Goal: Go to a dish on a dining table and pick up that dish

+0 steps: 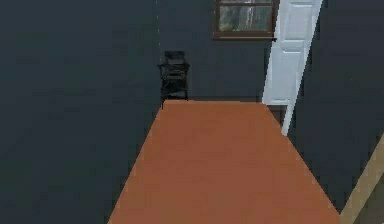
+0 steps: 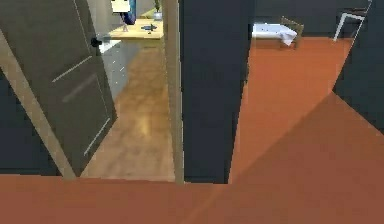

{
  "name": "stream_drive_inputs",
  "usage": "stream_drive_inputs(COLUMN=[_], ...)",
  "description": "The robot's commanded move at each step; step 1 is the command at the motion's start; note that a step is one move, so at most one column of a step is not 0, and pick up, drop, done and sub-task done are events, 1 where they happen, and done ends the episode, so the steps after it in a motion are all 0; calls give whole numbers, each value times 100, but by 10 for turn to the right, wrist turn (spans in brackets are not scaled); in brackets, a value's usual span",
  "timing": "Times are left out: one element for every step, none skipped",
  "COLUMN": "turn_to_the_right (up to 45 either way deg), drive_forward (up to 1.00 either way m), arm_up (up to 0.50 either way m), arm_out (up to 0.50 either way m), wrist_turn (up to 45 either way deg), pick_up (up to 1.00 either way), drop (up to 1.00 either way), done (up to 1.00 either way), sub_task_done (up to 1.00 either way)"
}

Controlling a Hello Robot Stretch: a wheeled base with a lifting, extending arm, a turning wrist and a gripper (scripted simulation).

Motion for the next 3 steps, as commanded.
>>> stream_drive_inputs(turn_to_the_right=[90,0,0], drive_forward=[0,100,100], arm_up=[0,0,0], arm_out=[0,0,0], wrist_turn=[0,0,0], pick_up=[0,0,0], drop=[0,0,0], done=[0,0,0], sub_task_done=[0,0,0])
